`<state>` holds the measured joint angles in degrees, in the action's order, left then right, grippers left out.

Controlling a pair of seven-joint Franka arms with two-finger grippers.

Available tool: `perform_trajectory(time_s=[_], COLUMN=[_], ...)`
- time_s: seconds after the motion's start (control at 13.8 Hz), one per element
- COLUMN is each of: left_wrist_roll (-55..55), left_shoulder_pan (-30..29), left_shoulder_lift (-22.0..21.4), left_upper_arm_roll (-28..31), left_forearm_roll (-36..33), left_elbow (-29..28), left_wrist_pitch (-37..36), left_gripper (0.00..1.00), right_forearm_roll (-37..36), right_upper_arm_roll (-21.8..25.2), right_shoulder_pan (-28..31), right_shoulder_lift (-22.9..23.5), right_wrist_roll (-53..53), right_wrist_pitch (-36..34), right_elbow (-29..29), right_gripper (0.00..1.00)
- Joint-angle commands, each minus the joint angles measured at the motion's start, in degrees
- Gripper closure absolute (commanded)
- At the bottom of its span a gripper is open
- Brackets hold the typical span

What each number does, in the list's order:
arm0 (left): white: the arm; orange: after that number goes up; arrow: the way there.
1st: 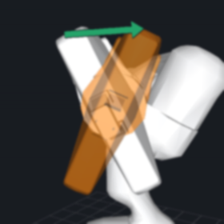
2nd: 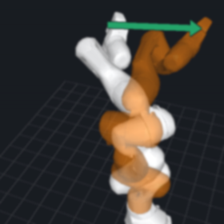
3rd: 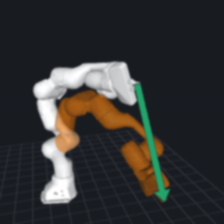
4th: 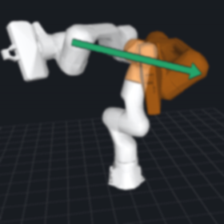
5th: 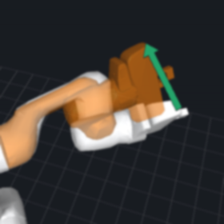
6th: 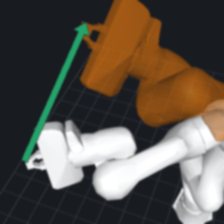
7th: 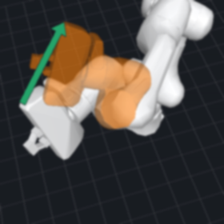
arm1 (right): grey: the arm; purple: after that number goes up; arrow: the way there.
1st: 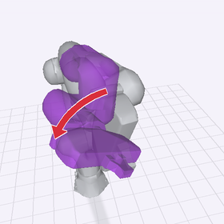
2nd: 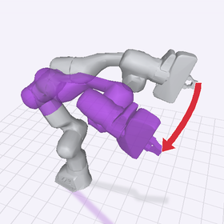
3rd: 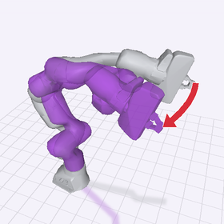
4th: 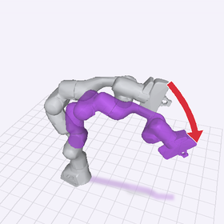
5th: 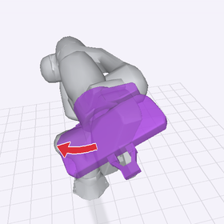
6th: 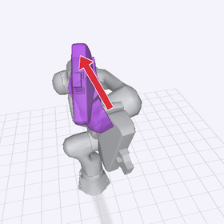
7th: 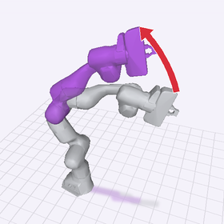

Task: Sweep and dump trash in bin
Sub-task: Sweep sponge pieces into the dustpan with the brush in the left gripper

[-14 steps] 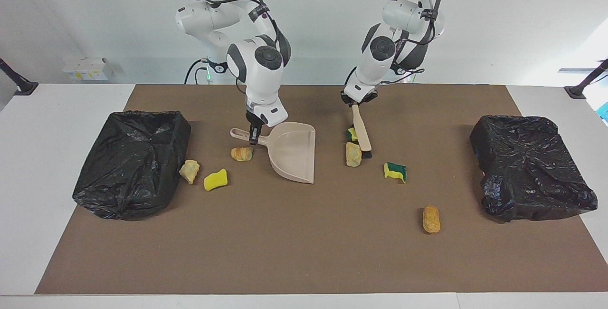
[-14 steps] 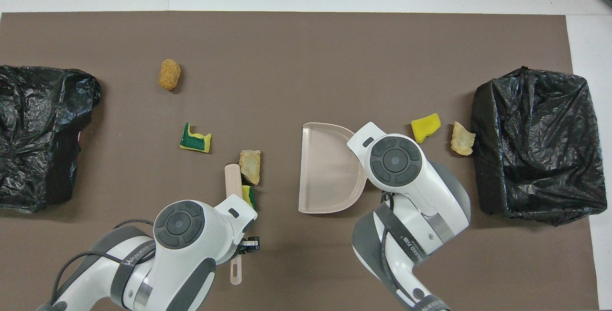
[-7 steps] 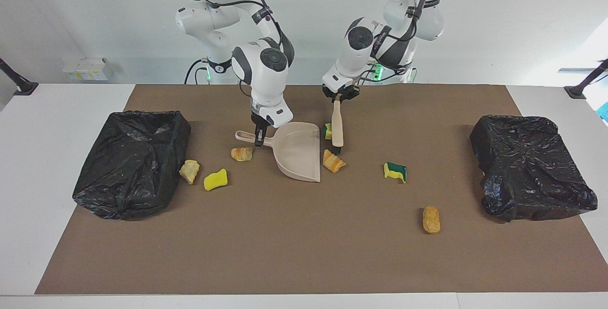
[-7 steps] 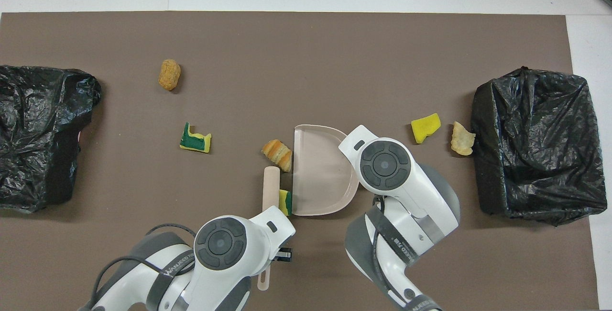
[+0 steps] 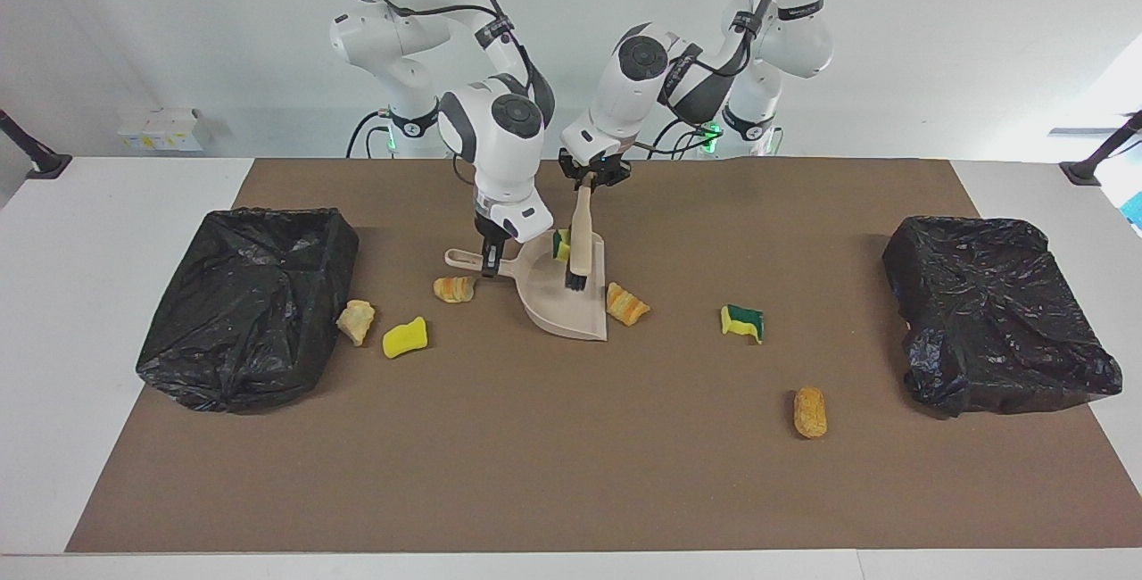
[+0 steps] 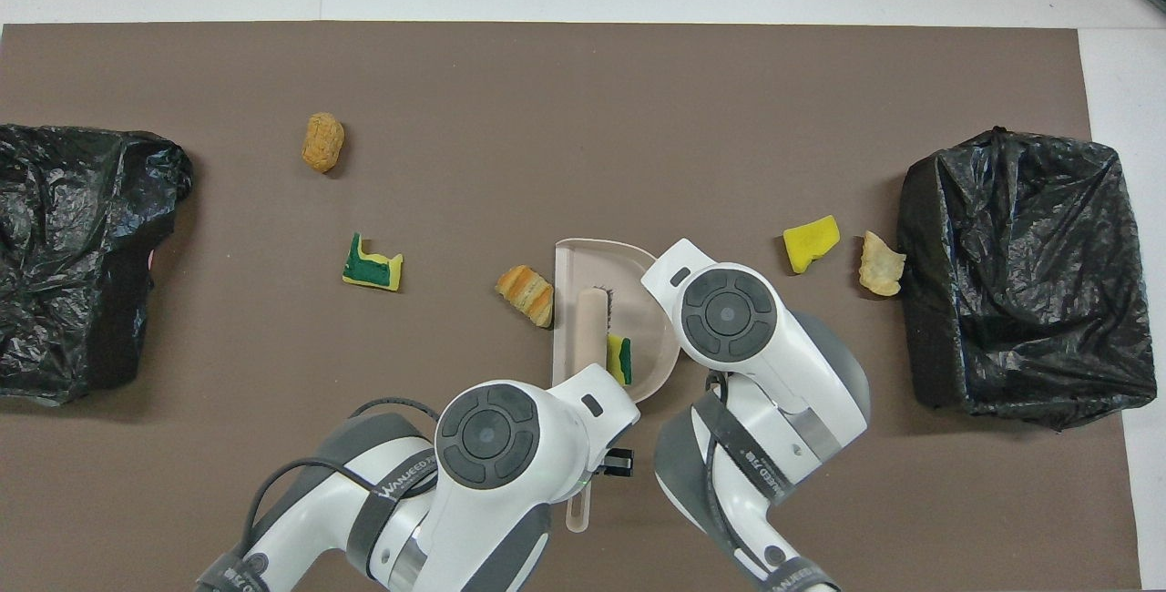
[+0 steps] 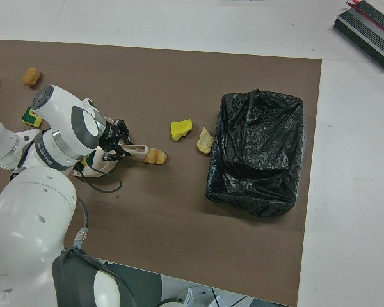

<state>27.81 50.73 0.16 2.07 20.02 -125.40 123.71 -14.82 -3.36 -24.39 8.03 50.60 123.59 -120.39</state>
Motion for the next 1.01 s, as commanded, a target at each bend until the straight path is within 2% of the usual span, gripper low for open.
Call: perform_trajectory(time_s=[0.0, 0.29, 0.58, 0.94], left_wrist_roll=[0.0, 0.0, 0.4, 5.1], left_shoulder_pan=[0.4, 0.4, 3.1, 8.3], left_shoulder_lift=[-0.1, -1.8, -4.1, -9.1], left_upper_arm_roll=[0.8, 0.9, 0.7, 0.7], left_forearm_roll=[1.0, 1.0, 1.0, 1.0], left_elbow=[0.5, -0.9, -3.7, -9.1], left_wrist_pitch=[-4.2, -11.2, -11.6, -14.0], left_gripper=[1.00, 1.00, 1.00, 1.00], right_forearm_roll=[-0.7, -2.1, -2.1, -2.1], right_upper_arm_roll=[-0.2, -0.2, -0.2, -0.3], right_shoulder_pan=[-0.2, -0.3, -0.3, -0.3], right_shoulder_lift=[1.2, 1.5, 1.3, 1.3], right_wrist_roll=[-2.1, -2.2, -4.8, -5.2], right_wrist_pitch=[1.7, 0.7, 0.0, 0.0], right_elbow=[-0.3, 0.4, 0.4, 0.3], right_gripper=[1.00, 1.00, 1.00, 1.00])
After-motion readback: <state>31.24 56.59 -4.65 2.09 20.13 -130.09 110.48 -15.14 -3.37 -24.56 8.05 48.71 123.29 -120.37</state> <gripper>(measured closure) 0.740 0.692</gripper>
